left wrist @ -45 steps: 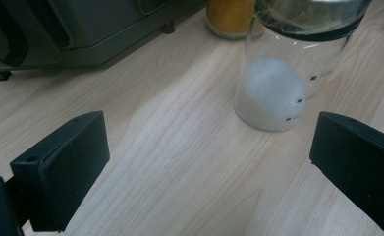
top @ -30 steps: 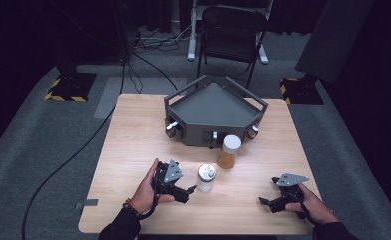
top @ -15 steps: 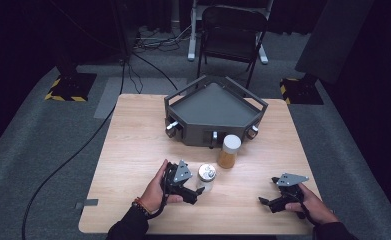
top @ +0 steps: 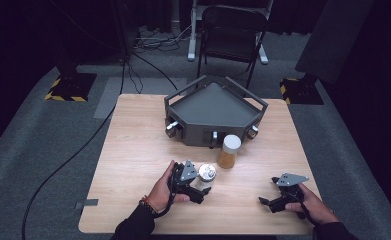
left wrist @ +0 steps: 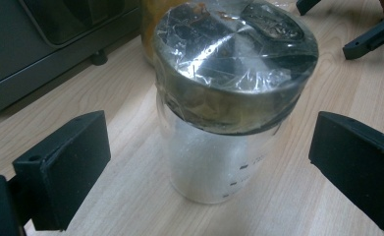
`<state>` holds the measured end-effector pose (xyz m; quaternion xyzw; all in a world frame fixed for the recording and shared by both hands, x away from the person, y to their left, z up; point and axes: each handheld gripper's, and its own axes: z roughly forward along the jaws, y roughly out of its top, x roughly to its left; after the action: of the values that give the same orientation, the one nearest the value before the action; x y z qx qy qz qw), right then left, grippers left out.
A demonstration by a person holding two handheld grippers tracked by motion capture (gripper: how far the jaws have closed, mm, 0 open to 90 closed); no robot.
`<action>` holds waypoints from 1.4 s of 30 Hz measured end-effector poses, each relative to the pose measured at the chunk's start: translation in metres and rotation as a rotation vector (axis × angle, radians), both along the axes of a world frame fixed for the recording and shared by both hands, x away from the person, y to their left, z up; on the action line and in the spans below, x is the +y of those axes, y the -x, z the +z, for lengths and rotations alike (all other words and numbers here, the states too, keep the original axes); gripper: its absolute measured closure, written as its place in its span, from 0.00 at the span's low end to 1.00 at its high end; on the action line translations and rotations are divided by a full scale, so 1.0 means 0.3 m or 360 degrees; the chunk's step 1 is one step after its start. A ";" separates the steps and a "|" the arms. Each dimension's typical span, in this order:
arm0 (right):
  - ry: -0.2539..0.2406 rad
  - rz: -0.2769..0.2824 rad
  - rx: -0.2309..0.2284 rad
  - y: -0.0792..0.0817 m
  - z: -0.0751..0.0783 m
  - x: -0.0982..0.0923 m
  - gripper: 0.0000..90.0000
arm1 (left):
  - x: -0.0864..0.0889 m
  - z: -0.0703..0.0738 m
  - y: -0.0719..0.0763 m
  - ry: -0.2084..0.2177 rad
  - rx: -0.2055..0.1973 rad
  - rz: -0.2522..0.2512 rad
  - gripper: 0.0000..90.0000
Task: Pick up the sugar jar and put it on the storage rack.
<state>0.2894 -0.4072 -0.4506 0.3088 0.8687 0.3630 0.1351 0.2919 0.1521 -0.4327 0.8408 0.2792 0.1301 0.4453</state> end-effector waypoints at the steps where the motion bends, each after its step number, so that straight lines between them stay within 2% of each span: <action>1: 0.0000 0.0000 0.0000 0.000 0.000 0.000 0.00 | -0.001 -0.004 -0.005 0.0012 0.0013 -0.0001 0.02; 7: 0.0000 0.0000 0.0000 0.000 0.000 0.000 0.00 | -0.029 -0.022 -0.022 0.0013 0.0053 -0.0002 0.04; 10: 0.0000 0.0000 0.0000 0.000 0.000 0.000 0.00 | -0.034 -0.034 -0.025 0.0044 0.0062 0.0013 0.05; 14: 0.0000 -0.0001 0.0000 0.000 0.000 0.000 0.00 | -0.042 -0.047 -0.026 0.0055 0.0045 0.0016 0.09; 16: 0.0000 0.0000 0.0000 0.000 0.000 0.000 0.00 | -0.041 -0.057 -0.023 0.0066 0.0013 0.0016 0.14; 19: 0.0001 -0.0001 -0.0001 0.000 0.000 0.000 0.00 | -0.035 -0.071 -0.032 0.0088 0.0008 0.0010 0.26; 23: 0.0001 -0.0001 0.0000 0.001 0.000 0.000 0.00 | -0.031 -0.082 -0.043 0.0112 0.0015 -0.0019 0.31; 34: 0.0001 -0.0001 -0.0001 0.001 0.000 -0.001 0.00 | -0.037 -0.076 -0.048 0.0117 0.0026 -0.0009 0.32; 42: 0.0000 -0.0002 -0.0001 0.001 0.000 -0.001 0.00 | -0.053 -0.060 -0.037 0.0089 -0.0006 0.0000 0.32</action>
<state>0.2891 -0.4074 -0.4506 0.3091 0.8686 0.3629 0.1355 0.3029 0.1361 -0.4507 0.8276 0.2820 0.1237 0.4692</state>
